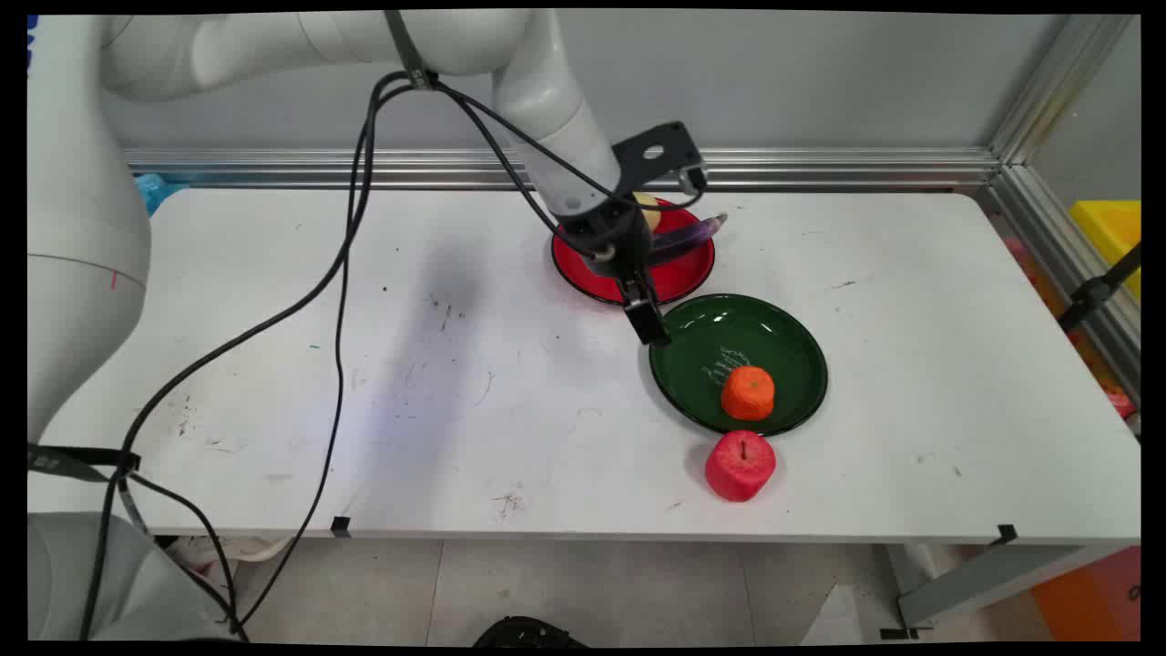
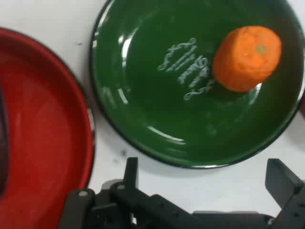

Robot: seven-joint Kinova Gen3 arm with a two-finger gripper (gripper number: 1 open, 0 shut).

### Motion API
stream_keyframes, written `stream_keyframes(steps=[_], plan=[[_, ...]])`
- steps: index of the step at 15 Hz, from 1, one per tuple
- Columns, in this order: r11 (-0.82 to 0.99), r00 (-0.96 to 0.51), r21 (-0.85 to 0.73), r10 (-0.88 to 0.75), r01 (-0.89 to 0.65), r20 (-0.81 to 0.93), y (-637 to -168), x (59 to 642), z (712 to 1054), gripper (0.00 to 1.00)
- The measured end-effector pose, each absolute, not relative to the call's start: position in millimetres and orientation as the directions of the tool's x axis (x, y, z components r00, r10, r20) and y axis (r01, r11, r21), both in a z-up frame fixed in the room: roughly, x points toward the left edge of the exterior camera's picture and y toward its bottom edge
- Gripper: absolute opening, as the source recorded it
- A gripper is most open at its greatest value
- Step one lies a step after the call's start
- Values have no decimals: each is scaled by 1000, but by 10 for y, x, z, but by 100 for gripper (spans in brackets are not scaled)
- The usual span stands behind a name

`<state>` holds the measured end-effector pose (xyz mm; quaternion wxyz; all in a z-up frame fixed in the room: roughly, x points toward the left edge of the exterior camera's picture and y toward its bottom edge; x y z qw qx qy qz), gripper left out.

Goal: Pick up the mandarin from the green plate

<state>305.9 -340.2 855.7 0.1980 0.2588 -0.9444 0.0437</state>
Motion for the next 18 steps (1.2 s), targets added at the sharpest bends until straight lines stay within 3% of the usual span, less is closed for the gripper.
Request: stream_keyframes(steps=[18], plan=[[867,-769,-20,-430,-497,473,-3232,2252,8032,100]])
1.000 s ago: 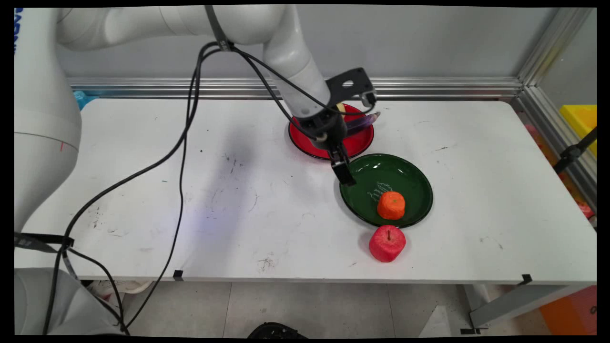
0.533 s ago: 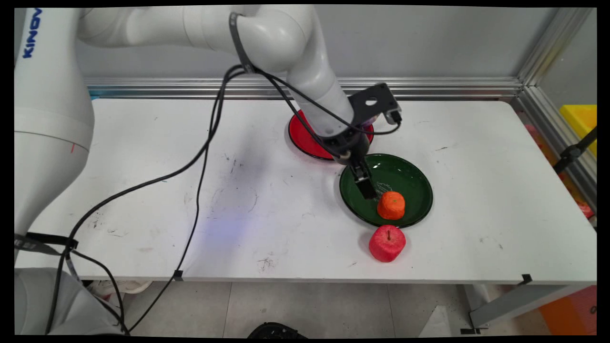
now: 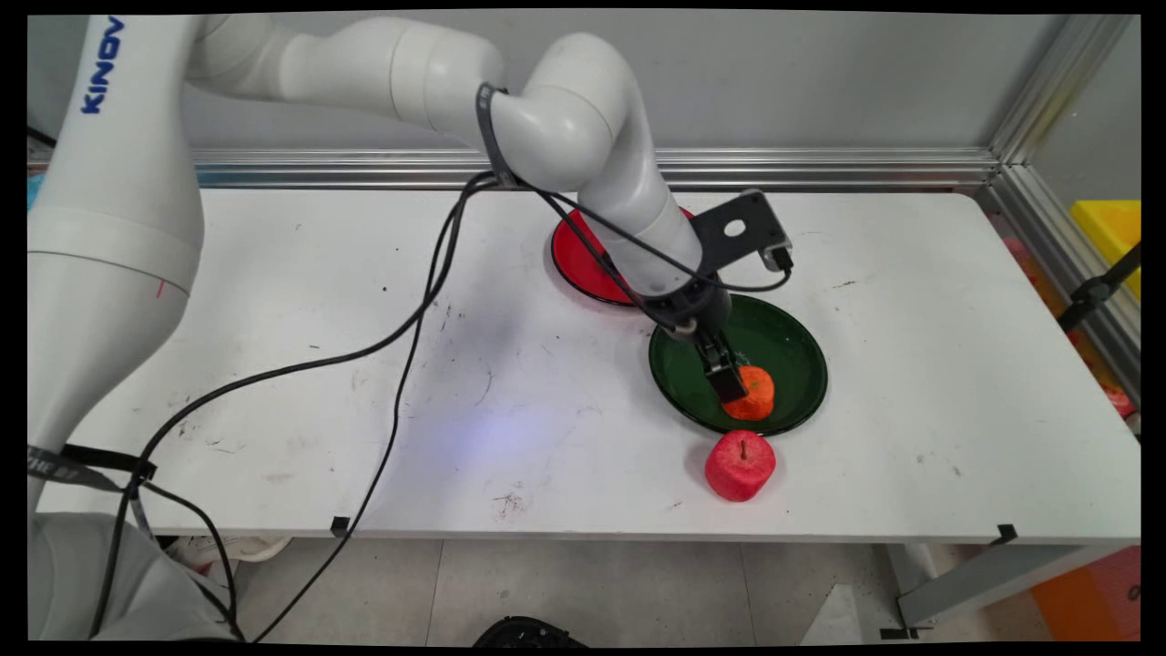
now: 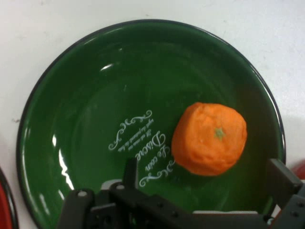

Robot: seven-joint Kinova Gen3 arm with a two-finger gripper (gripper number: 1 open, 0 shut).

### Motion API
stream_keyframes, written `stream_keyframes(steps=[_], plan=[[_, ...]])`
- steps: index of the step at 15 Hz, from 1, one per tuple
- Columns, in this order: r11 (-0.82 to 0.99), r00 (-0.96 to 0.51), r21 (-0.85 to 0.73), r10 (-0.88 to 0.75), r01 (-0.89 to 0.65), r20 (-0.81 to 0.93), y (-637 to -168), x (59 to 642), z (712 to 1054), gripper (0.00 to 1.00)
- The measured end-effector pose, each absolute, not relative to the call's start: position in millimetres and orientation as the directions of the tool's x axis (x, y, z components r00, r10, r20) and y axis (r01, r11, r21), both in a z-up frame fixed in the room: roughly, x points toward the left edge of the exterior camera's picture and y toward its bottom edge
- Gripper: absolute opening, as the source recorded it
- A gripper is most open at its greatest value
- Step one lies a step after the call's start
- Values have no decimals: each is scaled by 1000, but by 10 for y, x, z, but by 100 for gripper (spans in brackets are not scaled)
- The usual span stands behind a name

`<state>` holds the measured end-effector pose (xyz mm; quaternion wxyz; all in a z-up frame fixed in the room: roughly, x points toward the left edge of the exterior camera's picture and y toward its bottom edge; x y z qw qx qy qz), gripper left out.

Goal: Pick up the mandarin from the green plate

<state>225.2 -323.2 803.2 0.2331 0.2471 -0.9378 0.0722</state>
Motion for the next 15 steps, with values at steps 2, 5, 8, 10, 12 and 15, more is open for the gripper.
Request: stream_keyframes(steps=[2,5,8,10,12,15], plan=[[872,-772,-27,-418,-489,478,-3229,2218,7972,100],[882,-779,-41,-393,-470,488,-3229,2165,7882,100],[891,-787,-56,-367,-451,496,-3234,2124,7802,100],[896,-791,-63,-354,-440,499,-3237,2108,7767,100],[902,-797,-72,-337,-427,501,-3241,2092,7732,100],[911,-806,-85,-311,-405,504,-3245,2071,7679,100]])
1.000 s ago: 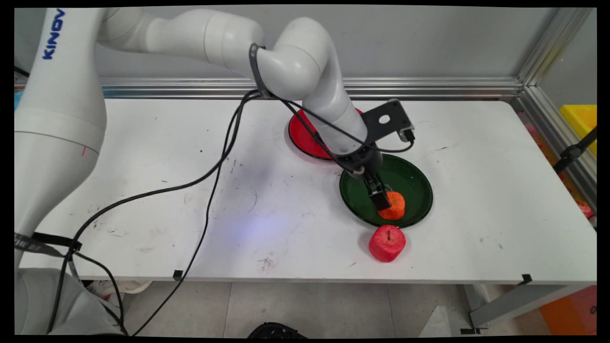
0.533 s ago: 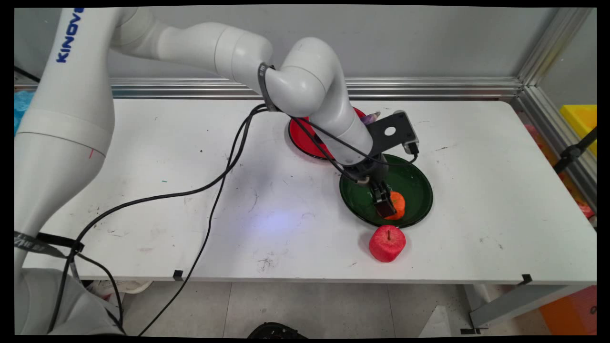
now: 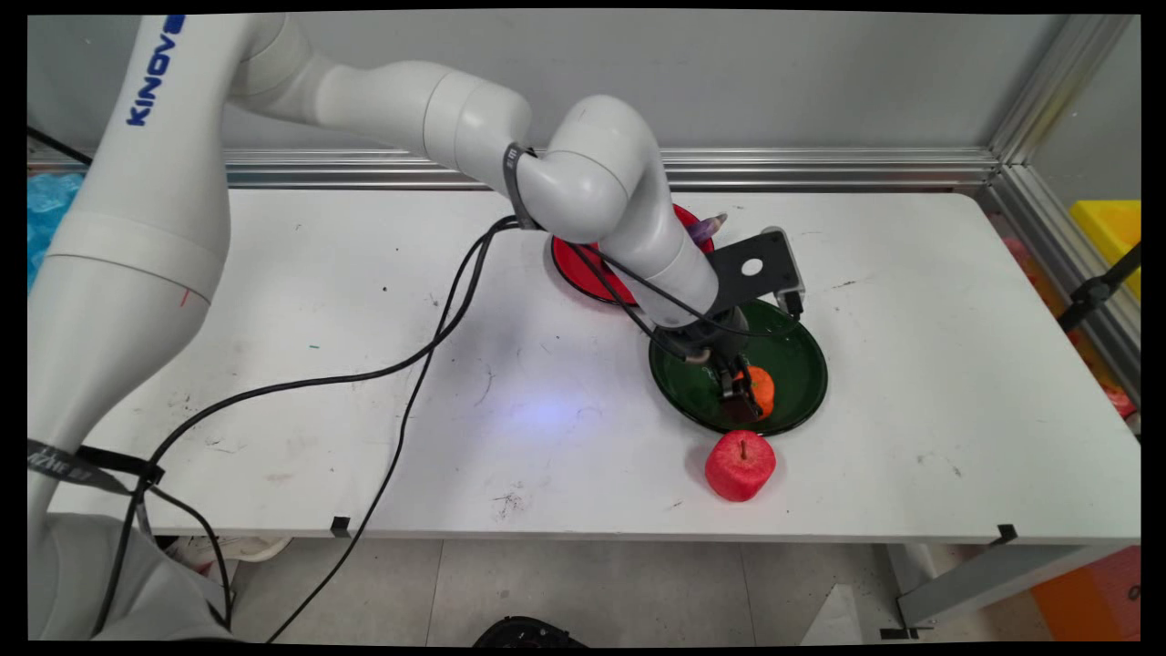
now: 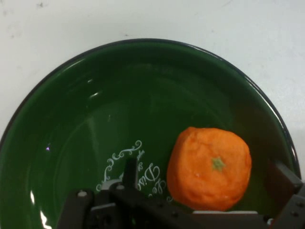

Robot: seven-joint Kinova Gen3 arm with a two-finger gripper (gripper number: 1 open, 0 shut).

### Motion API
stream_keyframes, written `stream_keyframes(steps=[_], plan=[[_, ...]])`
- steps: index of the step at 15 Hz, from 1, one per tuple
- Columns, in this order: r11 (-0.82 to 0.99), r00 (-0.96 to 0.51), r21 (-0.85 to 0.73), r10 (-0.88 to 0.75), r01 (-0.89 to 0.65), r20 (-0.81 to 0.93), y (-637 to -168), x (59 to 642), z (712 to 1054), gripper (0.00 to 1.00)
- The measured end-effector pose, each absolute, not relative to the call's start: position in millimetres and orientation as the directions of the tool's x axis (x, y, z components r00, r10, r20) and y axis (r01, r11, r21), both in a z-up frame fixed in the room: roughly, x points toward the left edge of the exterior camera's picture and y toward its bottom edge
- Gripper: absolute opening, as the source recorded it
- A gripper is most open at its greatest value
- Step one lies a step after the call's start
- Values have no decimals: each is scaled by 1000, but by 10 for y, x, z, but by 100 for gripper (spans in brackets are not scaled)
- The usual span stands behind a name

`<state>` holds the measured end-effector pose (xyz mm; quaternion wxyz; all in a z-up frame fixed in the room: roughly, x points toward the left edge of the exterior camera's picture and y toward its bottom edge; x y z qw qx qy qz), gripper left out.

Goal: Pick up the mandarin from the green plate, then place the picked object on the red plate

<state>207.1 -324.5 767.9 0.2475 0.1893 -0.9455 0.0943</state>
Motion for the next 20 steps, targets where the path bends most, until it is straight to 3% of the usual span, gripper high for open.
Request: stream_keyframes(steps=[8,9,20], plan=[[926,-816,-97,-270,-366,511,-3238,2034,7596,100],[927,-817,-97,-266,-362,512,-3236,2031,7589,0],[937,-823,-104,-236,-334,517,-3325,2063,7664,0]])
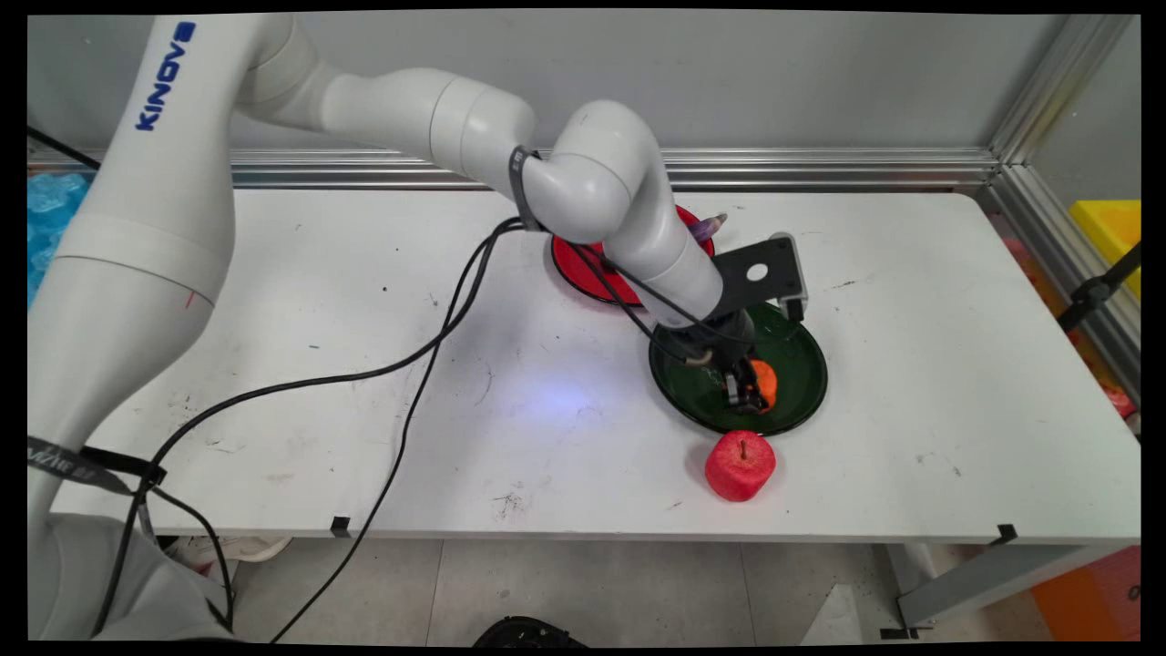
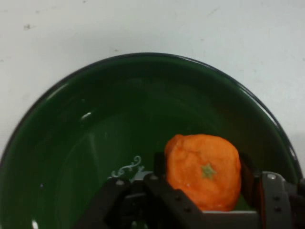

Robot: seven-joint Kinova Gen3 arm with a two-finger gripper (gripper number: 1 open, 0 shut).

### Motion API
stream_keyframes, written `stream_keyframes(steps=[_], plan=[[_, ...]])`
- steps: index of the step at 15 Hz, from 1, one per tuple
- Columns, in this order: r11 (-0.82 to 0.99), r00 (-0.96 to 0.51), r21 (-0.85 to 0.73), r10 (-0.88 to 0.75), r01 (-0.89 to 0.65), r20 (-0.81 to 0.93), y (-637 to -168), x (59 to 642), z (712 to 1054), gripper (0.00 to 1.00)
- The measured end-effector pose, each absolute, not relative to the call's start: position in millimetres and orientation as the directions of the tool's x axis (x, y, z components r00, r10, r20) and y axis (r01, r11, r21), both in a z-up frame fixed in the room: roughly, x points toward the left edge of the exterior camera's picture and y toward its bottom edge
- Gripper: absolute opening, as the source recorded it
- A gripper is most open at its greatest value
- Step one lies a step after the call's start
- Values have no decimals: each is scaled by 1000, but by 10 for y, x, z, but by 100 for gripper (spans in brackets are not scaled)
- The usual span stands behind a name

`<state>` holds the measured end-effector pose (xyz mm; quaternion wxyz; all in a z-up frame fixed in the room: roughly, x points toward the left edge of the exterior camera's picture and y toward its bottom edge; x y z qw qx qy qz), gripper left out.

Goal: Place the picked object on the red plate

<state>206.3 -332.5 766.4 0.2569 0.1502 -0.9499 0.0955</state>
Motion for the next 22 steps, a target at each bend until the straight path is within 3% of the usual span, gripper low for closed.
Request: stream_keyframes(steps=[11,22], plan=[[924,-825,-123,-256,-362,505,-3698,2465,8147,0],[889,-811,-142,-318,-435,491,-4031,3068,8121,0]])
